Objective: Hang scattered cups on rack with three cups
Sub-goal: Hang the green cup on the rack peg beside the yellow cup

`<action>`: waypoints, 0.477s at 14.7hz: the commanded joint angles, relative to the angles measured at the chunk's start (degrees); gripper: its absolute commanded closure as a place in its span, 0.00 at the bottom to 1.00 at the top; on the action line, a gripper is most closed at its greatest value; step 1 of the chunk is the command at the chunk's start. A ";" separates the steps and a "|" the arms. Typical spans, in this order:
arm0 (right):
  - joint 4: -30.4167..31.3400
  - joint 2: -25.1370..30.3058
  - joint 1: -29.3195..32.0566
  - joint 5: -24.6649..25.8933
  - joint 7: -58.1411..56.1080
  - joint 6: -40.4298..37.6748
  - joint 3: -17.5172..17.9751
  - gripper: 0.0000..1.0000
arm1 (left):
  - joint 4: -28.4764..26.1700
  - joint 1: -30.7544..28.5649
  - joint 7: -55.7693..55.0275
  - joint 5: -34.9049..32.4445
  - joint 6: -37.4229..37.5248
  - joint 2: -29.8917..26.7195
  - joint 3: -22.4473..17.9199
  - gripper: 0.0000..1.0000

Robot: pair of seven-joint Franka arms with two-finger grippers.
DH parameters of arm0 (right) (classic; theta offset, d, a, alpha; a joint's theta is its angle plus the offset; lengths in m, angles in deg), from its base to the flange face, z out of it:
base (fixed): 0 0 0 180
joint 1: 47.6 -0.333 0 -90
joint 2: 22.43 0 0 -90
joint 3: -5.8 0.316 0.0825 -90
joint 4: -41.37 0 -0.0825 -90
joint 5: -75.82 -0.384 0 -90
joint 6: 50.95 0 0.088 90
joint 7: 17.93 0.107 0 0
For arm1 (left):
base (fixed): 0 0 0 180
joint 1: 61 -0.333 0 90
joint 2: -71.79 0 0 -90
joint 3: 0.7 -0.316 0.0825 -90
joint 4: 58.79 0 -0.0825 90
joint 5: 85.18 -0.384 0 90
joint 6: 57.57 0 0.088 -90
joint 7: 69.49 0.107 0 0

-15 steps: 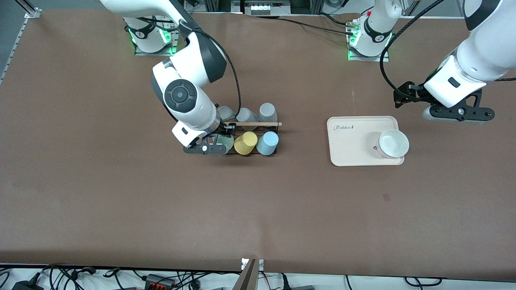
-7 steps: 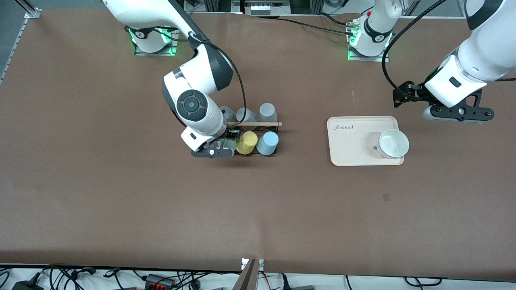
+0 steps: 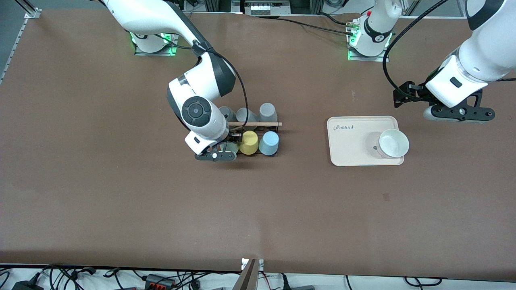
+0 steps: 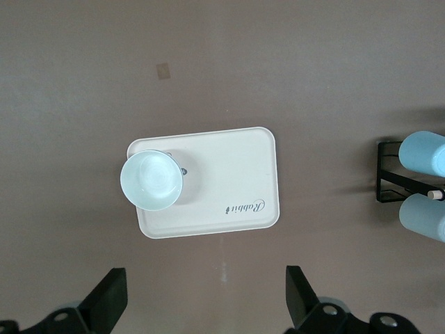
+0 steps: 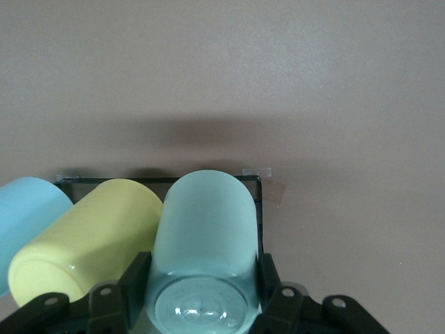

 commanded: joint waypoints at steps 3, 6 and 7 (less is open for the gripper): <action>-2.23 -1.61 -0.42 -0.53 1.33 -0.44 -0.41 0.02 | -0.43 -0.22 1.11 1.10 -0.19 -0.78 -0.18 0.00; -2.84 -1.08 -0.33 -0.44 5.82 -0.44 -0.41 0.00 | -0.43 -0.22 0.85 1.10 -0.19 -0.78 0.08 0.00; -3.80 -1.08 -0.33 -0.44 6.08 -1.05 -0.41 0.00 | -0.43 -0.22 0.85 1.10 -0.19 -0.70 0.17 0.00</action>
